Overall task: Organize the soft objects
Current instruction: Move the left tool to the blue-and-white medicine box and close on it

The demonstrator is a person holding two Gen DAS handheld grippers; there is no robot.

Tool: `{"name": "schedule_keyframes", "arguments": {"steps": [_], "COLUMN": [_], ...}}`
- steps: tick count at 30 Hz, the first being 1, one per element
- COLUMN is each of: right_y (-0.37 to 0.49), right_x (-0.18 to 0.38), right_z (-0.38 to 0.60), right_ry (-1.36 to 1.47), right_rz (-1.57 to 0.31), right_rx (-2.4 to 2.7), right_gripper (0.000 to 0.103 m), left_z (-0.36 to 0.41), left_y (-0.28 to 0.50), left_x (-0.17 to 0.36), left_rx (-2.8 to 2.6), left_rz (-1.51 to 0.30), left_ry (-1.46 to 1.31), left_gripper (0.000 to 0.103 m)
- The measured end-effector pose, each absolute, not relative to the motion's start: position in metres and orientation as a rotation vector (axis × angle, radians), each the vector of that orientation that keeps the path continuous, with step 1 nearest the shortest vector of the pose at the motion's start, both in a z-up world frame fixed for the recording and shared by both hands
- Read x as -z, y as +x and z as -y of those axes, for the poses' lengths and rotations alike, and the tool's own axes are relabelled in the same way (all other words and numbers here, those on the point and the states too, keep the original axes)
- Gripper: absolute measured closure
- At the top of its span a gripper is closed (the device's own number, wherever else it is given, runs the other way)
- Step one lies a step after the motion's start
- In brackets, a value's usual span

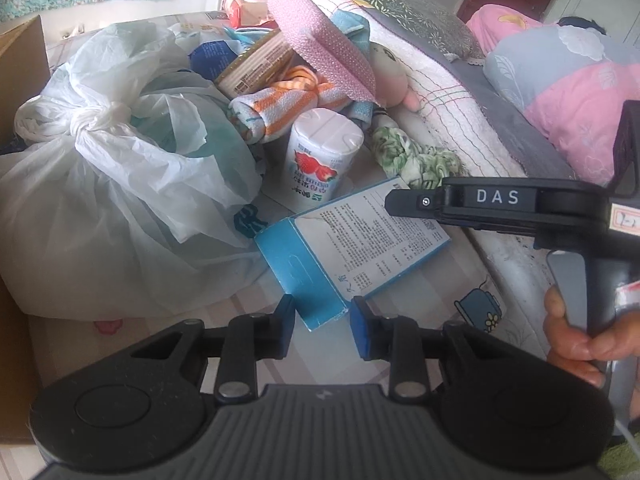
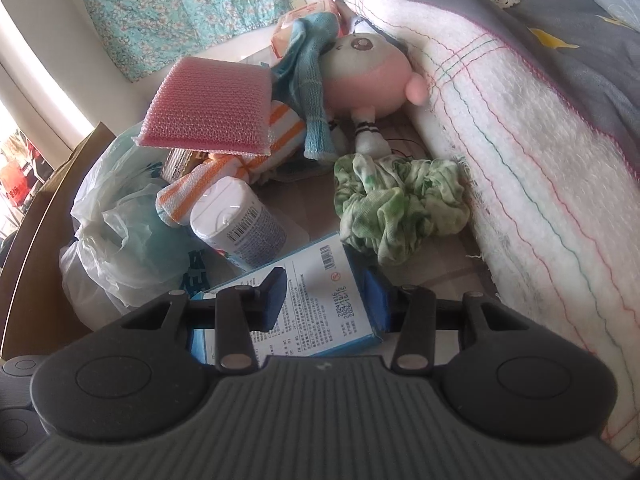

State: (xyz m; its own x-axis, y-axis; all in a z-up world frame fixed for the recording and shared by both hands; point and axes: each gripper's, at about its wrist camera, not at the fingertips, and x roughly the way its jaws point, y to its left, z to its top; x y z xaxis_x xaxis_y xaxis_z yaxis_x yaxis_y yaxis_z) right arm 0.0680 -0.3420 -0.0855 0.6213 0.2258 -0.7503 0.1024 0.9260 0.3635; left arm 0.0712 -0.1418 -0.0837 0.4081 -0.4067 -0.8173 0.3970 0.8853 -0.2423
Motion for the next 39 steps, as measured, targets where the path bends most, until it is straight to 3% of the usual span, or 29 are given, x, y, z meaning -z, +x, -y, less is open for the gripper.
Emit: {"name": "schedule_keyframes", "arguments": {"steps": [11, 17, 22, 37, 39], "right_y": [0.065, 0.040, 0.023, 0.026, 0.026], "right_x": [0.077, 0.061, 0.066, 0.093, 0.095], "right_z": [0.345, 0.360, 0.372, 0.377, 0.378], "right_ry": [0.325, 0.400, 0.529, 0.692, 0.698], "right_rz": [-0.851, -0.822, -0.859, -0.918, -0.921], "right_rx": [-0.028, -0.018, -0.034, -0.075, -0.072], "right_gripper": [0.057, 0.048, 0.048, 0.048, 0.048], "left_z": [0.157, 0.138, 0.135, 0.158, 0.159], "left_y": [0.046, 0.046, 0.067, 0.075, 0.071], "left_x": [0.081, 0.061, 0.056, 0.078, 0.075], "left_rx": [0.726, 0.642, 0.529, 0.676, 0.672], "left_rz": [-1.085, -0.961, -0.900, -1.059, -1.036], "left_ry": [-0.021, 0.006, -0.017, -0.081, -0.062], "left_gripper": [0.073, 0.069, 0.065, 0.065, 0.058]}}
